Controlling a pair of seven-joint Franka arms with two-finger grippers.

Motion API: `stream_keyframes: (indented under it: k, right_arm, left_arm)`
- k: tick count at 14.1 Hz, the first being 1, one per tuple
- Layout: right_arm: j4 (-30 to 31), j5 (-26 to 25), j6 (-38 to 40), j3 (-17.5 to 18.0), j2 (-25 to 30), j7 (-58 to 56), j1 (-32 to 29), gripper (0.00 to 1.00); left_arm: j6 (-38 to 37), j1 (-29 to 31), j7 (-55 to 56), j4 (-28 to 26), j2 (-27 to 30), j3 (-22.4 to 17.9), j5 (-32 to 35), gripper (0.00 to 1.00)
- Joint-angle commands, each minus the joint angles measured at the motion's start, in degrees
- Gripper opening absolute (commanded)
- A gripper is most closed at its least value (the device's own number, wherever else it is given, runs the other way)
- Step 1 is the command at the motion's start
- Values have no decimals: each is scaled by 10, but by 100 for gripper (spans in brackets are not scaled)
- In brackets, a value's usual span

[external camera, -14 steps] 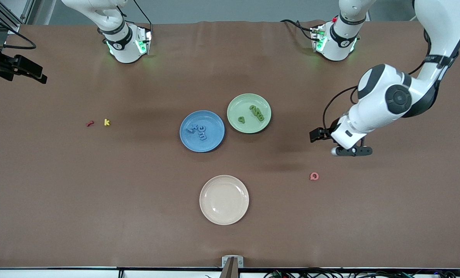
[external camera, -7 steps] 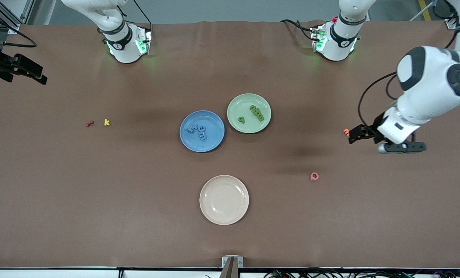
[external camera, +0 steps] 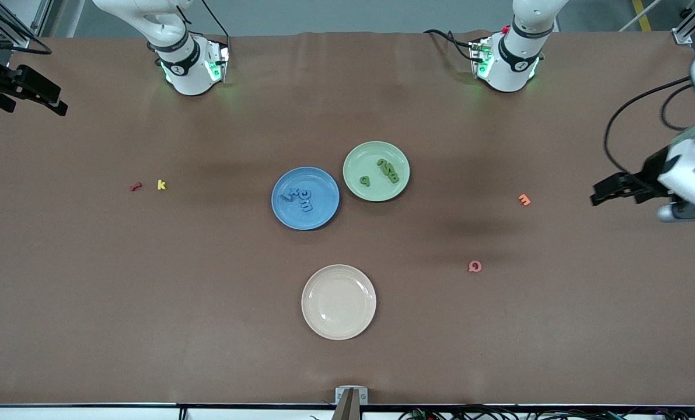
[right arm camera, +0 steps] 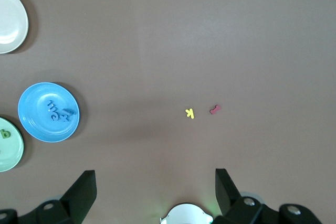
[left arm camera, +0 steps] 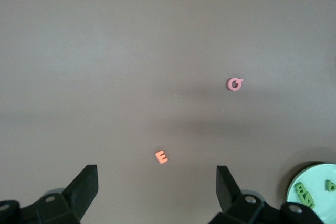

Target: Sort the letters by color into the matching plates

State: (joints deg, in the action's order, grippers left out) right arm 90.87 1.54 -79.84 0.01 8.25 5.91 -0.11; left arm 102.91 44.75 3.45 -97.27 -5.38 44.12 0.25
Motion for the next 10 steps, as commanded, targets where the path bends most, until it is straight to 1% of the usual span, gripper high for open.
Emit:
stream_keyframes:
  k: [1,4,5,8,9,10]
  right_arm:
    - [18,4,-14,-6,13,-4,5,100]
    - [17,0,-21,-6,13,-6,5,100]
    - [17,-1,-20,-6,13,-6,5,100]
    - [17,-4,-21,-6,13,-6,5,100]
    - [17,-8,-21,-6,12,-6,5,100]
    - [17,-8,-21,-6,11,-6,5,100]
  left_arm:
    - [-64,0,-12,41,35,-20,-8,99]
    - [-73,0,-20,40,80,-26,-10,99]
    - [-75,0,-20,39,87,-25,-11,99]
    - [-74,-8,-24,44,78,-29,-16,99]
    - [-74,-42,-24,53,71,-53,-15,99]
    - [-74,-121,-22,61,69,-130,-14,99]
